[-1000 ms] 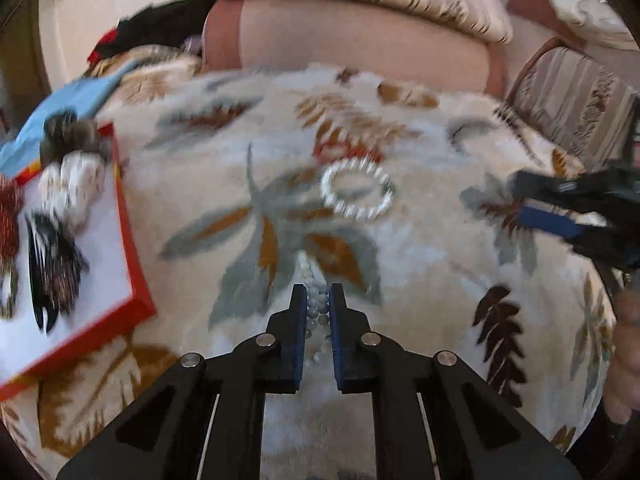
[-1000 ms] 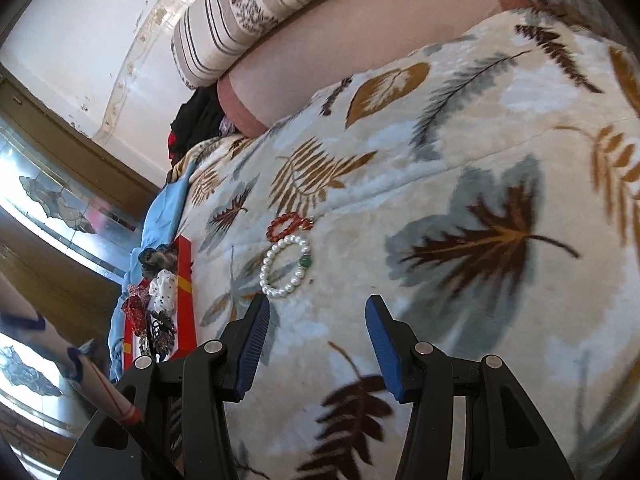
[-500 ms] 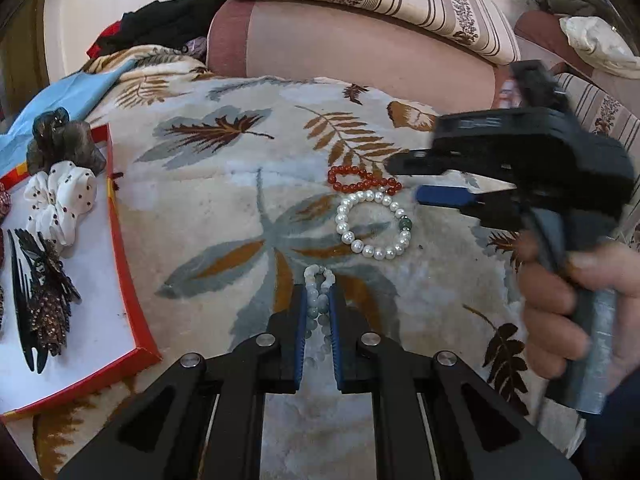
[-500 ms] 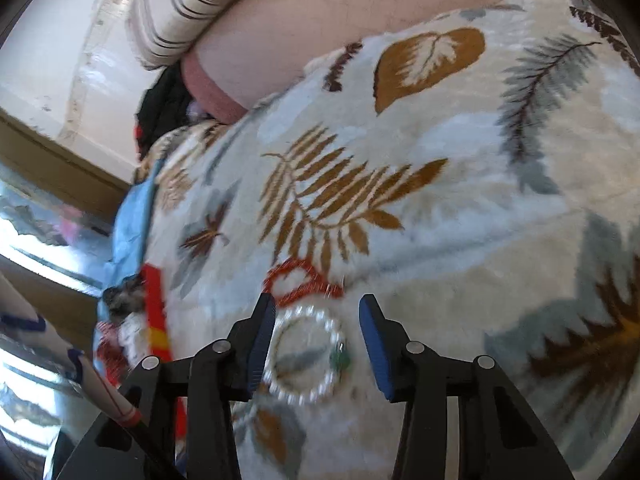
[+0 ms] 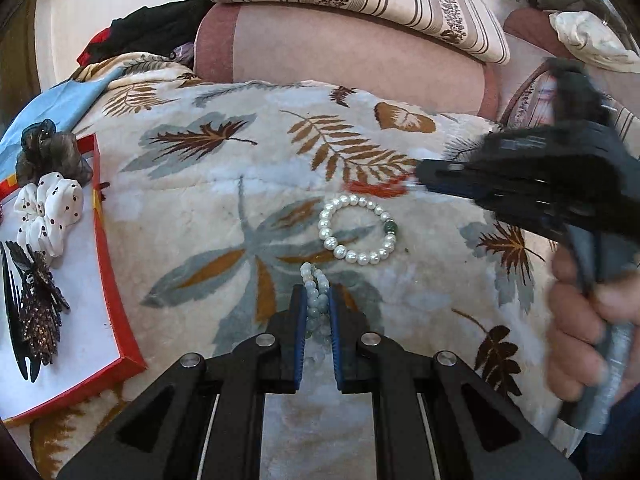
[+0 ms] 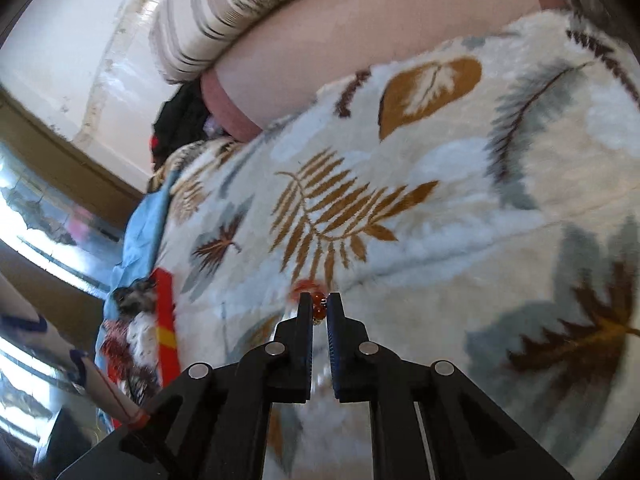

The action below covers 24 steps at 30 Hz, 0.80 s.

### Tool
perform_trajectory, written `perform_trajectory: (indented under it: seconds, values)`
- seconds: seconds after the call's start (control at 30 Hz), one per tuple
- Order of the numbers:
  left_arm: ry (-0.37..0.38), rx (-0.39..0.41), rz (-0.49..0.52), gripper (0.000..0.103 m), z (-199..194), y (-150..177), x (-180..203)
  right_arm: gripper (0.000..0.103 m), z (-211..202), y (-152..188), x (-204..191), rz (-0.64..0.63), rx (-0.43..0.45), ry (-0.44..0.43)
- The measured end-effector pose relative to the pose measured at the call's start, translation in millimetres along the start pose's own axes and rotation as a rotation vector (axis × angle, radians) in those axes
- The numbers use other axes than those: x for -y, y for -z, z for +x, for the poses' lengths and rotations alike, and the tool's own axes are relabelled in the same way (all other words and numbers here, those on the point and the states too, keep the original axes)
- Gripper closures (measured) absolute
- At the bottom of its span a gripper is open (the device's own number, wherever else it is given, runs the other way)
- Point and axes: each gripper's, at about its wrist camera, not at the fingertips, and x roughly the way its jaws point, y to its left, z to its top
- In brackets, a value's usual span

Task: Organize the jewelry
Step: 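Grasp the pale bead bracelet with the left tool while the right tool grasps the red bead bracelet, then carry both bracelets over the tray with both tools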

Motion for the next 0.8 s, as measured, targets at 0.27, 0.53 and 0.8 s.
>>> perform_trajectory:
  seconds: [0.27, 0.53, 0.8]
  values:
    - [0.025, 0.036, 0.017, 0.092, -8, 0, 5, 0.096, -83, 33, 4, -0.030, 0.078, -0.062]
    - [0.037, 0.096, 0.059, 0.092, -20, -1, 11, 0.096, -106, 54, 7, -0.037, 0.113, -0.078]
    - [0.020, 0.118, 0.070, 0.092, -23, -3, 12, 0.096, -101, 58, -1, -0.111, 0.121, -0.067]
